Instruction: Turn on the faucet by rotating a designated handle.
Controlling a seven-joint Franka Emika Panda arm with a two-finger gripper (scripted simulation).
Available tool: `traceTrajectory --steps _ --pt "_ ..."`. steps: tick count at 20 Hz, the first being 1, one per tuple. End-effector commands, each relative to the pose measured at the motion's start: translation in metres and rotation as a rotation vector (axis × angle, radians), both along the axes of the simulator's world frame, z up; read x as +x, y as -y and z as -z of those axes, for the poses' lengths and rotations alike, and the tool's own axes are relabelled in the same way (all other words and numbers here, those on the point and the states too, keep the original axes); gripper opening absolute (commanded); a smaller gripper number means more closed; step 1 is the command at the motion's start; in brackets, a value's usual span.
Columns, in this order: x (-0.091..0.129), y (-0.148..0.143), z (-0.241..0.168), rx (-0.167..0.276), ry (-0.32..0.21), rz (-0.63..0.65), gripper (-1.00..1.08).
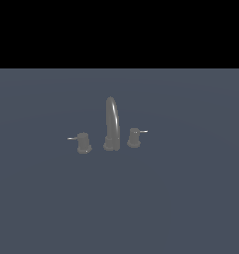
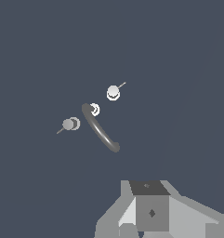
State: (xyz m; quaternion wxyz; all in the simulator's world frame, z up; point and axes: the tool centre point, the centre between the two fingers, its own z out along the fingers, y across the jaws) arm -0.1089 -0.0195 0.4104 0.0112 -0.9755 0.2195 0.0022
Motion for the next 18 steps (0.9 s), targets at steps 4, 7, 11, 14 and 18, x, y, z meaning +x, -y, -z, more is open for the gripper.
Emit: traceTrajectory --steps 4,7,11,14,18 --pt "0.040 0.009 0.035 -0.010 -0.002 0.137 -1.00" --pt "0.061 0.014 0.056 -0.014 -0.004 0.211 -1.00" --pt "0.086 0.021 0.087 -0.019 -0.005 0.308 -1.00" --pt "0.103 0.026 0.112 -0.022 -0.005 0.380 -1.00" --pt "0.124 0.033 0.148 -0.025 -0.006 0.477 -1.00"
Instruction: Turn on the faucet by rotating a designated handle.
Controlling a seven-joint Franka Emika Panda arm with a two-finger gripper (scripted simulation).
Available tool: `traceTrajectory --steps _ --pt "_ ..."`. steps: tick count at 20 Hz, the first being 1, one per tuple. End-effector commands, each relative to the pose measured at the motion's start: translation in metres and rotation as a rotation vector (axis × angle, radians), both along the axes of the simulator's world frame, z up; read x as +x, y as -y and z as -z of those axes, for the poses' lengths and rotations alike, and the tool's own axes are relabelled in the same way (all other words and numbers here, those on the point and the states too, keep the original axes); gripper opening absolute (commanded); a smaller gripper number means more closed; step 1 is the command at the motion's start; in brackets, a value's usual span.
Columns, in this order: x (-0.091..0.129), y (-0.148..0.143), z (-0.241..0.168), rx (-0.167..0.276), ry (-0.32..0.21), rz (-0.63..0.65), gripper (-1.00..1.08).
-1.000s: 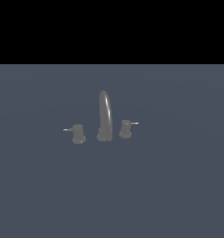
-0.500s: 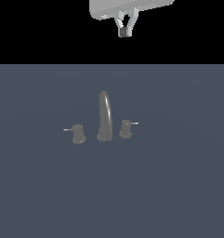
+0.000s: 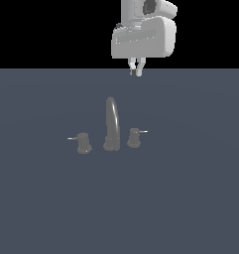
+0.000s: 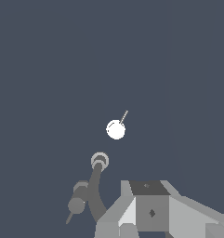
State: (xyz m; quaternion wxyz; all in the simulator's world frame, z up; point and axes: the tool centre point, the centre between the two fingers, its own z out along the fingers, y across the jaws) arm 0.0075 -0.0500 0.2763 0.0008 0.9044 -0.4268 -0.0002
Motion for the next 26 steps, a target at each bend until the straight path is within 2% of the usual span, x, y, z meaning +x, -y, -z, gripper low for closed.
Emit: traceTrajectory --steps 1,12,19,26 --pt "0.013 0.004 0.023 -0.002 0.001 0.061 -1.00" --pt "0.051 0.022 0.132 -0.003 0.001 0.320 -1.00" --pt "0.060 0.028 0.185 -0.001 0.001 0.436 -1.00" --pt "0.062 0.031 0.211 0.001 0.001 0.491 -1.00"
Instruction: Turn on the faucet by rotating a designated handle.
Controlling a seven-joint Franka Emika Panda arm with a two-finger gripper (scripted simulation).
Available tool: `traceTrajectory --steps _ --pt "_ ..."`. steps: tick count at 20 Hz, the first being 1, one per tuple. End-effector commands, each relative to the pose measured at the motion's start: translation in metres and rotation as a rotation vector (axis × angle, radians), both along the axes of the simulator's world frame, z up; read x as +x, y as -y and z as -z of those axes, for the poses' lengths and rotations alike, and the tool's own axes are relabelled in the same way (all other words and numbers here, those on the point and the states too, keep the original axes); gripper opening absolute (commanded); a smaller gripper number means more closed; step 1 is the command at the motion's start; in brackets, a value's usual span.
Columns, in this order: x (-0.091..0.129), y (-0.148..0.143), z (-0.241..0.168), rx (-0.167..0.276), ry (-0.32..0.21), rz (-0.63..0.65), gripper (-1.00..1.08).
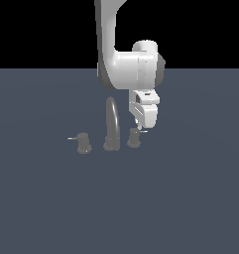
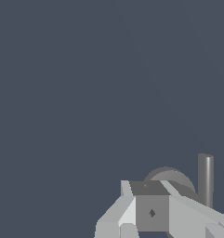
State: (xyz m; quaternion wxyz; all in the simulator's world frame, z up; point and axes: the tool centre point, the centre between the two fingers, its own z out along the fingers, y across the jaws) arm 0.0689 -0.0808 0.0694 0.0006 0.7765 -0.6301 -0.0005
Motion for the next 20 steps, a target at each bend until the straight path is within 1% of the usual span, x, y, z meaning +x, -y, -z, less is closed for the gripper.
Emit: traceTrajectory --steps 1,7,16,17,18,20 --pt "0.001 0.001 0.005 0.000 0.002 0.013 -1.00" --pt "0.001 0.001 0.006 0.000 0.001 0.014 -1.00" --pt "-0.026 0.024 0.006 0.000 0.001 0.015 -1.00" --pt "-0.026 0.024 0.006 0.000 0.001 0.015 -1.00" --pt "-0.019 0.016 0.006 0.002 0.010 0.007 -1.00" --pt "-0.026 0.017 0.006 0.002 0.009 0.008 -1.00"
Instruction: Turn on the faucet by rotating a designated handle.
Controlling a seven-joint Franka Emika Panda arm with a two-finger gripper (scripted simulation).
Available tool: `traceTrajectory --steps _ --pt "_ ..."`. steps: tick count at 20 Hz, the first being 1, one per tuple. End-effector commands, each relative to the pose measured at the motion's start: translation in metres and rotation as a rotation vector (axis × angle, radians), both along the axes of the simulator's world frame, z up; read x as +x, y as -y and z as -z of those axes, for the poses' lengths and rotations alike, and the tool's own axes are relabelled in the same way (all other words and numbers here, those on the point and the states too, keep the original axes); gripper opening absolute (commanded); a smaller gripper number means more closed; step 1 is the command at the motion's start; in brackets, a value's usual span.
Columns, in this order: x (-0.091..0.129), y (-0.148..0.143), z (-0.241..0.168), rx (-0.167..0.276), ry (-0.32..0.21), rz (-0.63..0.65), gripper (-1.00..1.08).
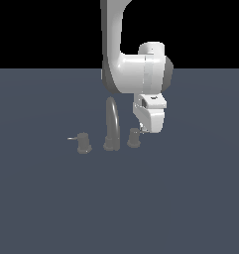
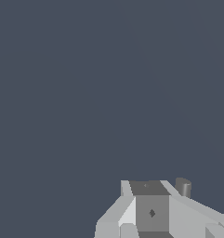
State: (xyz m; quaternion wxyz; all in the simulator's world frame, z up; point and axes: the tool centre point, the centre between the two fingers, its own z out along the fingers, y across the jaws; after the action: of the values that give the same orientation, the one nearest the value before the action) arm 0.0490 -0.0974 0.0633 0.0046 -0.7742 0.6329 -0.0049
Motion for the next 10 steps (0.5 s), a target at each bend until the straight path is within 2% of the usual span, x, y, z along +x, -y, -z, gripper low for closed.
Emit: traceTrajectory --steps 1,10 --pt "-0.009 0.001 0.000 0.001 -0.007 0.002 -1.00" --pt "-0.039 0.005 0.000 -0.001 -0.012 0.007 -1.00"
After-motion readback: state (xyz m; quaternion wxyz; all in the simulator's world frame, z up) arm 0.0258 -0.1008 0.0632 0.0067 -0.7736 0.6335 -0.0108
